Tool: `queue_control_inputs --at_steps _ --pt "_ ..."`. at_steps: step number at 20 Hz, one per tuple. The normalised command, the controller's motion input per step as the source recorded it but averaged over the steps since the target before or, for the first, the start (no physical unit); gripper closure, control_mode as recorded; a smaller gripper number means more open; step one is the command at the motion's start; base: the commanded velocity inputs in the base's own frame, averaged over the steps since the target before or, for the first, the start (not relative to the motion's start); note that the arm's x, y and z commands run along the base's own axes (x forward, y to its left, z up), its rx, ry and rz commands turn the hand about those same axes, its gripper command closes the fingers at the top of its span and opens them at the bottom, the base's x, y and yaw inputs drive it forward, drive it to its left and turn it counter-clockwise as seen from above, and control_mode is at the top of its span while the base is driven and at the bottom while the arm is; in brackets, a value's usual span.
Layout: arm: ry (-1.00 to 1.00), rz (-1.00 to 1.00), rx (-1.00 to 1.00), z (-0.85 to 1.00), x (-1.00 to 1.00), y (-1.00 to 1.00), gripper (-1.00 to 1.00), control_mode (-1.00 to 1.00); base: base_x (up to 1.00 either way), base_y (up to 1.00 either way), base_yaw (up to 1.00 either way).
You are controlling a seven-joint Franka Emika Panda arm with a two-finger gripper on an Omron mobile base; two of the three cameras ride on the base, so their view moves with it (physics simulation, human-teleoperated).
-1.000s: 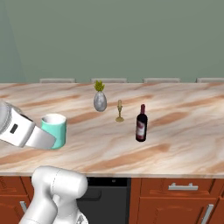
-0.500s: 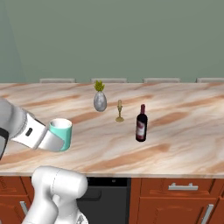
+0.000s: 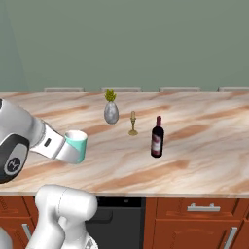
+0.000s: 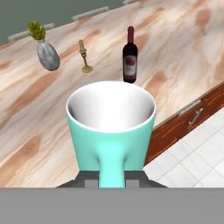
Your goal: Open the cabinet directly in front. Then move the wine and the mug to the dining counter with the candle on it.
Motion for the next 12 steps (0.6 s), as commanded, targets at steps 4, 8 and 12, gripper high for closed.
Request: queue_control_inputs --at_steps 4,8,12 --pt "-0.03 0.00 0.00 -0.23 0.40 0.00 1.00 -1.00 0.00 0.00 0.00" --pt "-0.04 0.00 0.00 -0.31 0.38 0.00 1.00 -1.00 0.00 0.00 0.00" --pt "-0.05 0.00 0.00 -0.37 0.36 0.00 1.00 -1.00 0.00 0.00 0.00"
